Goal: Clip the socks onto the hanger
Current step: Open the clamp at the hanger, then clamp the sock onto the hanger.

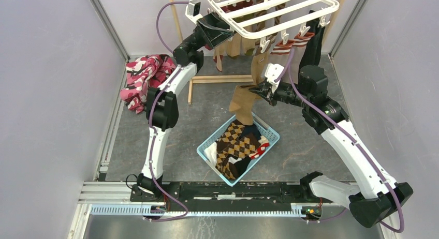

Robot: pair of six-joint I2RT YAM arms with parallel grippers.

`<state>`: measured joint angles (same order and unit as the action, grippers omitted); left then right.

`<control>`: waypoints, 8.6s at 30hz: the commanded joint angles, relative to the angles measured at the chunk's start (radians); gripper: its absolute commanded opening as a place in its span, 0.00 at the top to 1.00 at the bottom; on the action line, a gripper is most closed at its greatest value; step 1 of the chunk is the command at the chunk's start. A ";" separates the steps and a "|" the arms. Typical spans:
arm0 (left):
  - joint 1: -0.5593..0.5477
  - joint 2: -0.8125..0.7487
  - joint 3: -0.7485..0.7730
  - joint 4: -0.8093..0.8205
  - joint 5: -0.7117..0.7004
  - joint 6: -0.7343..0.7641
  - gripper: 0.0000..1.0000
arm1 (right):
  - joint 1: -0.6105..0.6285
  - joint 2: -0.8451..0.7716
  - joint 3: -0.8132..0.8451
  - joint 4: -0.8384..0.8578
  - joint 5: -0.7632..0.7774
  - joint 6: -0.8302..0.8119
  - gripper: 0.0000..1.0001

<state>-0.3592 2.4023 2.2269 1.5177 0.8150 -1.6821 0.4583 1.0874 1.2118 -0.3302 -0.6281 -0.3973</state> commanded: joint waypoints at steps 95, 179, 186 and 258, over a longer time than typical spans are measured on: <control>-0.006 -0.061 -0.102 0.220 -0.052 -0.027 0.87 | 0.230 0.488 0.479 0.033 0.882 0.458 1.00; -0.021 -0.082 -0.115 0.219 -0.073 0.021 0.87 | 0.111 0.406 0.247 0.223 0.622 0.804 1.00; -0.025 -0.078 -0.110 0.220 -0.079 0.024 0.87 | 0.183 0.438 0.318 0.128 0.757 0.582 1.00; -0.037 -0.084 -0.131 0.220 -0.073 0.058 0.87 | 0.175 0.583 0.652 -0.140 0.759 -0.084 1.00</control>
<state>-0.3901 2.3791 2.0945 1.5127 0.7341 -1.6661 0.6388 1.6527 1.8198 -0.4618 0.1143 -0.5072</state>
